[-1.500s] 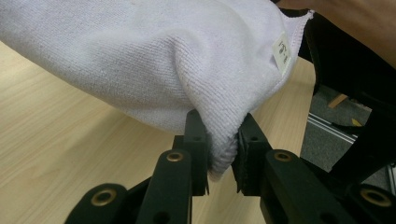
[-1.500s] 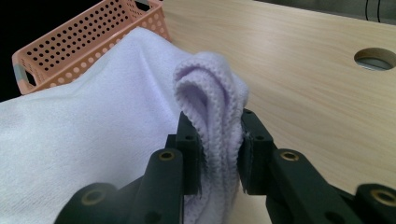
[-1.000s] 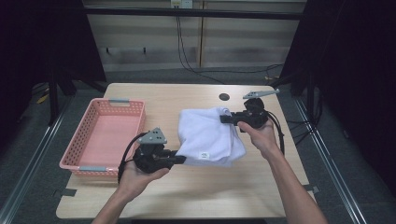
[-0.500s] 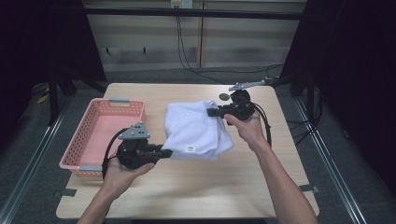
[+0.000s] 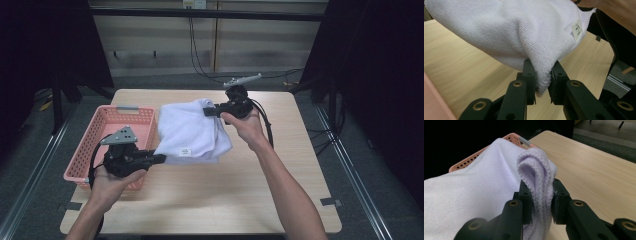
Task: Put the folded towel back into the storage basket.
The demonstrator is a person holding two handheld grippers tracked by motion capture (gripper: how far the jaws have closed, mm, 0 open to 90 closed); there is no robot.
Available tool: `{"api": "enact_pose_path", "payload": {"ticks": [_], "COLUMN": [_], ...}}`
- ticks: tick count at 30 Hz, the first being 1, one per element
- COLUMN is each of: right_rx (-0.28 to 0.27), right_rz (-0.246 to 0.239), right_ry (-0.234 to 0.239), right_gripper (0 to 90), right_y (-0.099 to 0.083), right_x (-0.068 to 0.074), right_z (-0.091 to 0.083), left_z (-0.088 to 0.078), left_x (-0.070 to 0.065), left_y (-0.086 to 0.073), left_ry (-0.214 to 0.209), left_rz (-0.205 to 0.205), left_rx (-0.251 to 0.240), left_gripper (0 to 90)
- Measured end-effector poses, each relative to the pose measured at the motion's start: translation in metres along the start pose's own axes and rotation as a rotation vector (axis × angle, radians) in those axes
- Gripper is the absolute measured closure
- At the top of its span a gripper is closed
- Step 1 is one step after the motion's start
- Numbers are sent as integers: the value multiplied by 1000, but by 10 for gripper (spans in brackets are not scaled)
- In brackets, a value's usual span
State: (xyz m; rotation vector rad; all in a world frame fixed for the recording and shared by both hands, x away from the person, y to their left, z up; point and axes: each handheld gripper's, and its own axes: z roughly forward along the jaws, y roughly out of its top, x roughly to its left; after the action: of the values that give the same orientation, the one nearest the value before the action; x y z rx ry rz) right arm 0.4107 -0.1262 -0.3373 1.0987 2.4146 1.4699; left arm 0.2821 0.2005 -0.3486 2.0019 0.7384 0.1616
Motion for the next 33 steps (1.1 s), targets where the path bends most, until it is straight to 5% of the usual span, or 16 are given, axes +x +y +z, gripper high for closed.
{"api": "enact_pose_path", "payload": {"ticks": [23, 33], "right_rx": [36, 49], "right_rz": [-92, -80], "right_ry": [24, 61], "right_gripper": [740, 740], "right_y": [57, 71], "right_x": [35, 49], "right_z": [50, 84], "left_z": [-50, -77], "left_x": [29, 43], "left_y": [-11, -20], "left_ry": [92, 150], "left_rz": [-59, -72], "left_rx": [-50, -56], "left_gripper": [780, 779]}}
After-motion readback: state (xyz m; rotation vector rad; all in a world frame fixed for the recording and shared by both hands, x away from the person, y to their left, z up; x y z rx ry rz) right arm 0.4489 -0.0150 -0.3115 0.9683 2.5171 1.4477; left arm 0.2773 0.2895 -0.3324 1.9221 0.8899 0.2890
